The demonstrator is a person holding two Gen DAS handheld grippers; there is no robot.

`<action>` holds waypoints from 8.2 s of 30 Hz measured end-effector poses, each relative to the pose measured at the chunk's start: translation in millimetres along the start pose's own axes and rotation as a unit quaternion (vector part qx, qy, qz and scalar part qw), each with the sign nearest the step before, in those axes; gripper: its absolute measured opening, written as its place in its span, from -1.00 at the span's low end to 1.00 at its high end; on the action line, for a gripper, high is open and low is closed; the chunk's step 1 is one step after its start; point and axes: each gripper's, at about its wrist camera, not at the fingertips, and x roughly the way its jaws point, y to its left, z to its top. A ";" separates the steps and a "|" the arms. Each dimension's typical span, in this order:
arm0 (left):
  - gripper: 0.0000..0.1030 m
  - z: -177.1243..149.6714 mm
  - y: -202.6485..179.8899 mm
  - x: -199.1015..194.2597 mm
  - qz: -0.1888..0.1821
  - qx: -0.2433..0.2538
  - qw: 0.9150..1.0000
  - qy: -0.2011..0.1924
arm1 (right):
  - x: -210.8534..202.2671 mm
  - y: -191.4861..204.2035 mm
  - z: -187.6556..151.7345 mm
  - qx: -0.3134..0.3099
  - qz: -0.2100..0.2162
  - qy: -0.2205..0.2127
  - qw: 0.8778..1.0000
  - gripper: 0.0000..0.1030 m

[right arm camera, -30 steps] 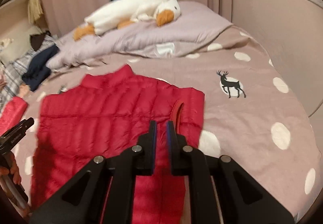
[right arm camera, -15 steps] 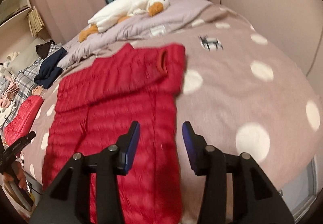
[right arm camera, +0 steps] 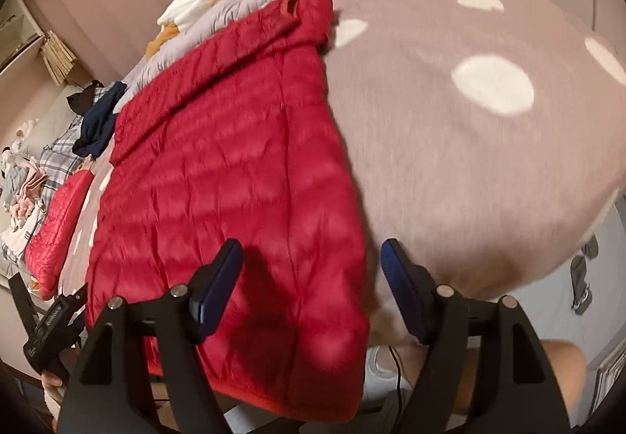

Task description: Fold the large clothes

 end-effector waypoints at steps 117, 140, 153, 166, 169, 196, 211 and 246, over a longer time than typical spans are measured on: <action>-0.75 175.3 -135.4 -13.5 0.051 0.082 0.958 -0.270 | -22.1 100.7 223.2 -0.087 -0.046 -0.206 0.974 -0.74; -0.75 190.2 -149.2 -1.0 0.044 0.096 0.964 -0.242 | -0.3 104.2 248.2 -0.078 -0.050 -0.168 0.981 -0.68; -0.75 184.9 -153.6 -4.0 0.055 0.102 0.963 -0.243 | -2.7 110.6 239.7 -0.103 -0.070 -0.171 0.977 -0.66; -0.75 184.9 -155.2 1.1 0.070 0.112 0.962 -0.240 | 1.4 111.2 238.8 -0.103 -0.072 -0.164 0.978 -0.66; -0.75 184.8 -153.6 0.6 0.070 0.110 0.962 -0.239 | 2.3 110.7 238.5 -0.102 -0.071 -0.163 0.979 -0.66; 0.17 185.7 -138.0 19.3 0.075 0.101 0.974 -0.190 | 9.1 111.1 233.4 -0.090 -0.069 -0.147 0.983 -0.21; 0.64 192.1 -132.5 20.4 0.031 0.066 0.984 -0.162 | 6.5 108.5 237.3 -0.090 -0.065 -0.150 0.982 0.20; 0.97 192.4 -128.6 11.9 -0.004 0.047 0.983 -0.179 | 4.4 112.3 239.9 -0.099 -0.057 -0.157 0.981 0.77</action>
